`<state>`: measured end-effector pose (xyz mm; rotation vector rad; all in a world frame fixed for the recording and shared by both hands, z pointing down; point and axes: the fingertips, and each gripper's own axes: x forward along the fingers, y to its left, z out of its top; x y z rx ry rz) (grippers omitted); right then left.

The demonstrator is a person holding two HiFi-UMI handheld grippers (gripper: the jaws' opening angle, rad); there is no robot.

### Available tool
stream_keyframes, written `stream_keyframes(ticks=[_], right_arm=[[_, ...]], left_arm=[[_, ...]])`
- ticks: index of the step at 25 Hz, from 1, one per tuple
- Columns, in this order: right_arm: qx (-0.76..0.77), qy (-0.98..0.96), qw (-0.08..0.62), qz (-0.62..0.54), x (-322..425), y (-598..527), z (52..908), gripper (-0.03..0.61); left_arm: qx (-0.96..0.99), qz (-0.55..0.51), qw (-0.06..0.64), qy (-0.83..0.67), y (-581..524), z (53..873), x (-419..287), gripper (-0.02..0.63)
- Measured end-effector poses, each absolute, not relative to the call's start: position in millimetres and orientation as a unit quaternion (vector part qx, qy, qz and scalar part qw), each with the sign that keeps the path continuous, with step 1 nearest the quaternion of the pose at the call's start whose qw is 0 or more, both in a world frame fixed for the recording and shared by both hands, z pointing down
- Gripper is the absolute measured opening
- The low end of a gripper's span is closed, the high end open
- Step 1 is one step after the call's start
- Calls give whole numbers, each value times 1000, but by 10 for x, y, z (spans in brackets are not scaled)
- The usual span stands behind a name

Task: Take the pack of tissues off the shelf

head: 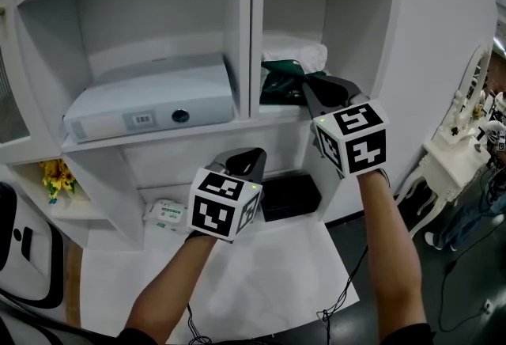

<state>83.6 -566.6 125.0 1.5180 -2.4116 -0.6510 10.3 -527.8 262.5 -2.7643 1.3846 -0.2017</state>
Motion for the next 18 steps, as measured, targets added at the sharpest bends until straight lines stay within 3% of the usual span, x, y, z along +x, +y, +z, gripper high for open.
stream_keyframes(ticks=[3, 18], right_arm=[[512, -821, 117, -222, 821, -5662, 1284, 6], [544, -802, 51, -241, 986, -5373, 1029, 3]], left_arm=[[-892, -67, 20, 446, -5273, 2633, 115, 6], [-890, -69, 29, 449, -5110, 2558, 141, 6]])
